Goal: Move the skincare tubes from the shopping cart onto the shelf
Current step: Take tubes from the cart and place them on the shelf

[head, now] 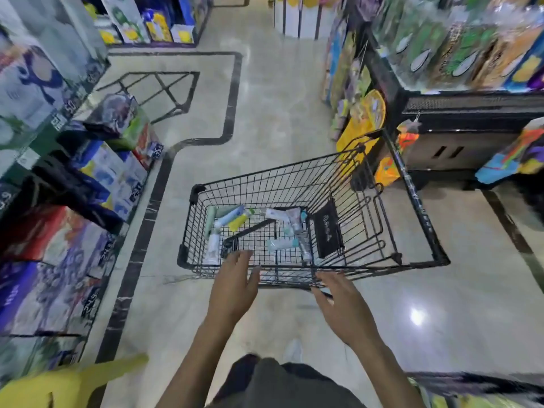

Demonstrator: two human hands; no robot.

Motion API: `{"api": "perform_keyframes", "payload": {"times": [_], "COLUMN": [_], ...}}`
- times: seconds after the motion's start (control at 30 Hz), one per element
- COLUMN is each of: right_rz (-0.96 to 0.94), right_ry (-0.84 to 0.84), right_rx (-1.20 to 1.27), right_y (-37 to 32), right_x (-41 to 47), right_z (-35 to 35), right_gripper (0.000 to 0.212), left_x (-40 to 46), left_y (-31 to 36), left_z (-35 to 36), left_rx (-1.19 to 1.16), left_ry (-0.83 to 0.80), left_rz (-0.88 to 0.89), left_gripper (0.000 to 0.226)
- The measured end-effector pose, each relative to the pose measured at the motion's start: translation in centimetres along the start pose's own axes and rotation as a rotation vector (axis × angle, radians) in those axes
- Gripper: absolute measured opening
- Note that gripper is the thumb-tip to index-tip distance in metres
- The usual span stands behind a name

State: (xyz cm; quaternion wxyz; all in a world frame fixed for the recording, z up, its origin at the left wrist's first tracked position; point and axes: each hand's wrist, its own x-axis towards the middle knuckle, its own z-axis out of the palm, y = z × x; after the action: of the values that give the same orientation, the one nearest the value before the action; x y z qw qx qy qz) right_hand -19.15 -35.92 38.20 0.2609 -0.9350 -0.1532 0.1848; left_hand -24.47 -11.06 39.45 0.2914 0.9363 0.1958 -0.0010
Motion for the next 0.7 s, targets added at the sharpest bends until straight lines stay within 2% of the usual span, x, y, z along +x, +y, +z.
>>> {"api": "perform_keyframes", "payload": {"times": [0.2, 0.4, 0.53, 0.7], "right_rz": [0.048, 0.103, 0.231, 0.401], "right_ry": [-0.102, -0.182, -0.216, -0.204], "right_rx": [-0.031, -0.002, 0.061, 0.132], "right_y": [0.9, -0.5, -0.4, 3.0], "right_x": [7.5, 20.3, 30.1, 39.5], "right_z": [-0.5, 0.6, 3.1, 8.1], "right_gripper": [0.048, 0.047, 0.047, 0.036], "left_x": [8.7, 17.0, 23.4, 30.7], "left_y": [0.3, -2.5, -4.8, -8.2], "left_z": [2.5, 6.8, 10.4, 17.8], "left_rx": [-0.016, 0.003, 0.057, 0.135], "left_ry": [-0.106, -0.299, -0.439, -0.550], "left_rz": [-0.038, -0.108, -0.115, -0.053], "left_gripper": [0.044, 0.049, 0.052, 0.055]}}
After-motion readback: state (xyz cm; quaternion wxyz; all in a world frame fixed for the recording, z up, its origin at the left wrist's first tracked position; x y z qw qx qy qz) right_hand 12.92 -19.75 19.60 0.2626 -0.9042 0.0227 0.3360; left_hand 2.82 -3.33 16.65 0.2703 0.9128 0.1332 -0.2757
